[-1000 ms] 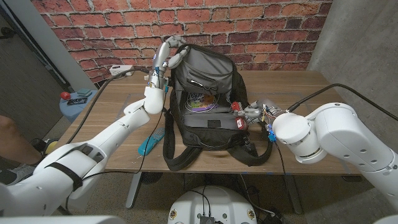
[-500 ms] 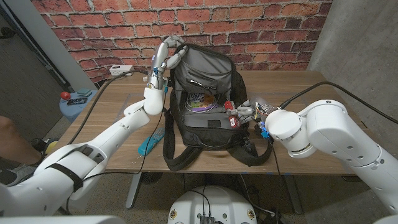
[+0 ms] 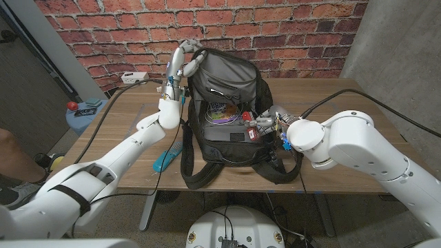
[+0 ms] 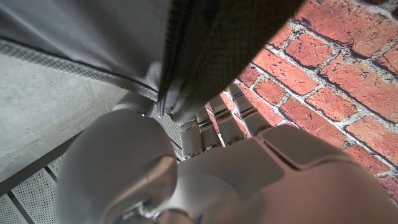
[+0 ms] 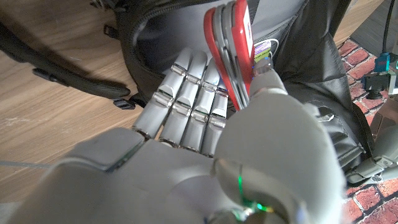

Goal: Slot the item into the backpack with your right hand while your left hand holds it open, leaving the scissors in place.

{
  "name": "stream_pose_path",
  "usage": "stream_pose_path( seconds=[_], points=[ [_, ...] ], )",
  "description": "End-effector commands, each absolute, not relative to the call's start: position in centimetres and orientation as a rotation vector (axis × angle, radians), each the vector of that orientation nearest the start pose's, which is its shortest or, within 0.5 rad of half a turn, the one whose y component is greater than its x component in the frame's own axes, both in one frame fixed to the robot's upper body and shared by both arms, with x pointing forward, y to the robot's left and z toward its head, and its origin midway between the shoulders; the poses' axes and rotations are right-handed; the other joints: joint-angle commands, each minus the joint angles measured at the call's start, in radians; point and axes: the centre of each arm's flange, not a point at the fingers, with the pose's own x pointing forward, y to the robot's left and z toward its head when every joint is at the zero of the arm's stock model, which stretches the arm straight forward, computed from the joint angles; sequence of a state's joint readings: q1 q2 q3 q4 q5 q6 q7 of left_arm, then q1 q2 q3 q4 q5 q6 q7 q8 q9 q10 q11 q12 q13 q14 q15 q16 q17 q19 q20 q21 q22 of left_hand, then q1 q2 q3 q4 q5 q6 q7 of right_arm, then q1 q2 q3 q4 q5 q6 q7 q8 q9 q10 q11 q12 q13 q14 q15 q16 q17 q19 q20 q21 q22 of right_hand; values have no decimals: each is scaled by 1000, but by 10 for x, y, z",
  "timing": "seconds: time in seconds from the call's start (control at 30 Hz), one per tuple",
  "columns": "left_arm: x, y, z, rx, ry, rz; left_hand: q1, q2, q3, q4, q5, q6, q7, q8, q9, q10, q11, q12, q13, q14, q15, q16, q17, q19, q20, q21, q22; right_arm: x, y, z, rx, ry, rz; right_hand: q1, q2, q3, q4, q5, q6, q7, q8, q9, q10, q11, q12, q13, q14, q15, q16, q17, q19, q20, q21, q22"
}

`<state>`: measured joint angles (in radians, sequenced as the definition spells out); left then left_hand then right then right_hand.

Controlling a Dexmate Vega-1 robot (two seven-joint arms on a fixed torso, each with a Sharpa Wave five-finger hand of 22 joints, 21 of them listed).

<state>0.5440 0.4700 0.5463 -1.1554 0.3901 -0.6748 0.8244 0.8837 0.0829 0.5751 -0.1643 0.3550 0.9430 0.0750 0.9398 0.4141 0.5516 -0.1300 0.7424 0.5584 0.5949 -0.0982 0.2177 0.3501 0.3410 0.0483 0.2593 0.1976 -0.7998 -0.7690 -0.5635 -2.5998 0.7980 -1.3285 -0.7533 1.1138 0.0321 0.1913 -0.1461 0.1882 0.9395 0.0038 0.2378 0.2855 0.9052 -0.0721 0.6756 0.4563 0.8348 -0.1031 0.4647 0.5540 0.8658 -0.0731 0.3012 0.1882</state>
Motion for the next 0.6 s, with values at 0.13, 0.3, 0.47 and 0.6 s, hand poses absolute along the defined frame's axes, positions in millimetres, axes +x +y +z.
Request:
stream_pose_path(
  seconds=[0.13, 0.3, 0.47, 0.6],
  points=[
    [587, 227, 106, 521, -1409, 294, 10, 13, 7, -1, 8, -3, -1, 8, 0, 2, -7, -3, 4, 5, -1, -5, 3, -6, 0, 7, 1, 447, -127, -3, -774, -136, 96, 34, 37, -3, -1, 2, 21, -11, 7, 6, 29, -22, 6, 2, 13, -95, -2, 6, 1, 5, 6, 2],
    [587, 224, 106, 512, -1411, 289, 11, 15, 7, -1, 8, -5, -2, 8, 0, 3, -7, -3, 4, 4, -2, -5, 4, -6, 0, 7, 1, 450, -126, -2, -775, -138, 99, 35, 37, -3, -1, 2, 20, -10, 5, 6, 28, -24, 6, 2, 15, -94, -4, 5, 3, 5, 7, 2],
    [588, 222, 105, 504, -1408, 287, 11, 15, 6, -1, 8, -4, 0, 9, -1, 3, -7, -2, 5, 4, 0, -4, 5, -7, 1, 7, 2, 453, -123, -2, -776, -133, 110, 35, 39, -5, 0, 1, 20, -8, 5, 6, 28, -23, 6, 2, 13, -94, -4, 8, 1, 5, 7, 2],
    [588, 221, 104, 499, -1407, 286, 11, 15, 7, -2, 8, -6, 0, 11, 1, 3, -7, -3, 4, 4, 0, -4, 5, -7, 1, 7, 2, 455, -120, -2, -773, -132, 117, 36, 38, -5, -1, 1, 19, -9, 4, 7, 29, -21, 6, 0, 14, -94, -6, 6, 2, 6, 8, 2]
  ],
)
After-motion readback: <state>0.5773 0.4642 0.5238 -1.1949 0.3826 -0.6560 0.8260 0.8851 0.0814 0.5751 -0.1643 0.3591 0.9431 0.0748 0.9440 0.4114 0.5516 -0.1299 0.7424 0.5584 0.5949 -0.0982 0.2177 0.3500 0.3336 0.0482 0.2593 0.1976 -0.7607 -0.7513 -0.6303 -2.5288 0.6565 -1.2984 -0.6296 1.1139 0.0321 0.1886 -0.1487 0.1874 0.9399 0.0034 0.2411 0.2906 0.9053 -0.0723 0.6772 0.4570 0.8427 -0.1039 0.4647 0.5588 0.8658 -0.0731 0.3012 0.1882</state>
